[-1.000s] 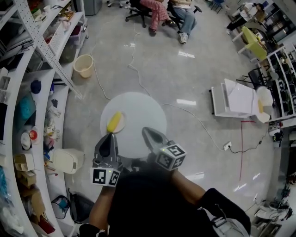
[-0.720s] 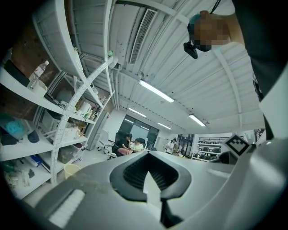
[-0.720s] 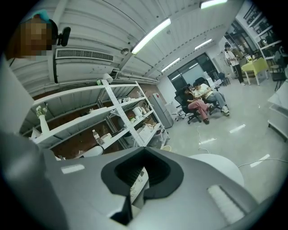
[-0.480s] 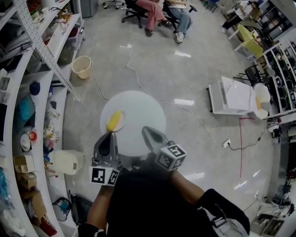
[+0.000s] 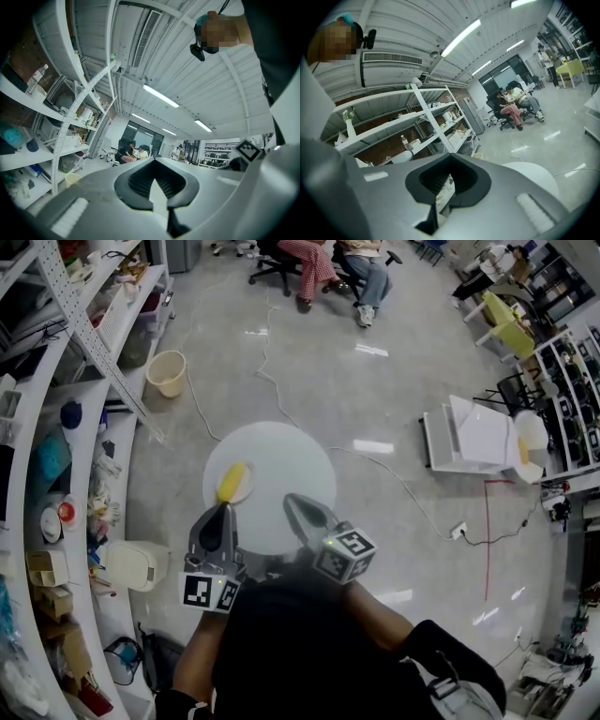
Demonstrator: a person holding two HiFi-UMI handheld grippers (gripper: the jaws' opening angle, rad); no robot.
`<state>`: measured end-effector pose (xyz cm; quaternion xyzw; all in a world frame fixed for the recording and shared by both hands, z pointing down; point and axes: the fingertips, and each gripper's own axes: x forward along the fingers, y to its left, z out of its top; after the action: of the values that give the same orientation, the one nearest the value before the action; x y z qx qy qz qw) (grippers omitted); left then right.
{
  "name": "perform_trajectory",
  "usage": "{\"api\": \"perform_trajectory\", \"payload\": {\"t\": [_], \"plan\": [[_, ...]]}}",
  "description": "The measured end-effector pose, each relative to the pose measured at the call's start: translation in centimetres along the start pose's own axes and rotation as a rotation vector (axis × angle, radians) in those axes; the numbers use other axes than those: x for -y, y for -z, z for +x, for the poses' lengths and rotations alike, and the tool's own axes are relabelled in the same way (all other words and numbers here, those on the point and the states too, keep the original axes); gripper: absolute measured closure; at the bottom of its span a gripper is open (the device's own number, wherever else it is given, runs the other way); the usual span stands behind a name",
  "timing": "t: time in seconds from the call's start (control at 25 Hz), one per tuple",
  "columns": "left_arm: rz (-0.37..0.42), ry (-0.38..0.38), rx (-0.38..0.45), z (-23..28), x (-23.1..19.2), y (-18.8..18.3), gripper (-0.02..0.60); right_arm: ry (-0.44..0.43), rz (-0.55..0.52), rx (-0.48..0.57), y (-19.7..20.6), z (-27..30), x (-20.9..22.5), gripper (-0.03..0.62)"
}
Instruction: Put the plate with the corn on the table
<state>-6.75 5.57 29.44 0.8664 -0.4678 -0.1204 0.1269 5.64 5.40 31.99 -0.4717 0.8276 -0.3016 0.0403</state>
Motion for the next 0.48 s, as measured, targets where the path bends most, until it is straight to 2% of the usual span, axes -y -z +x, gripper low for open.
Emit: {"api": "perform_trajectory", "payload": {"t": [0.48], "plan": [[0.005,0.011,-0.005,-0.01,-0.04,0.07,0.58,-0.009,-0.049,-0.013,0.02,0.44,-0.24,0.586]]}}
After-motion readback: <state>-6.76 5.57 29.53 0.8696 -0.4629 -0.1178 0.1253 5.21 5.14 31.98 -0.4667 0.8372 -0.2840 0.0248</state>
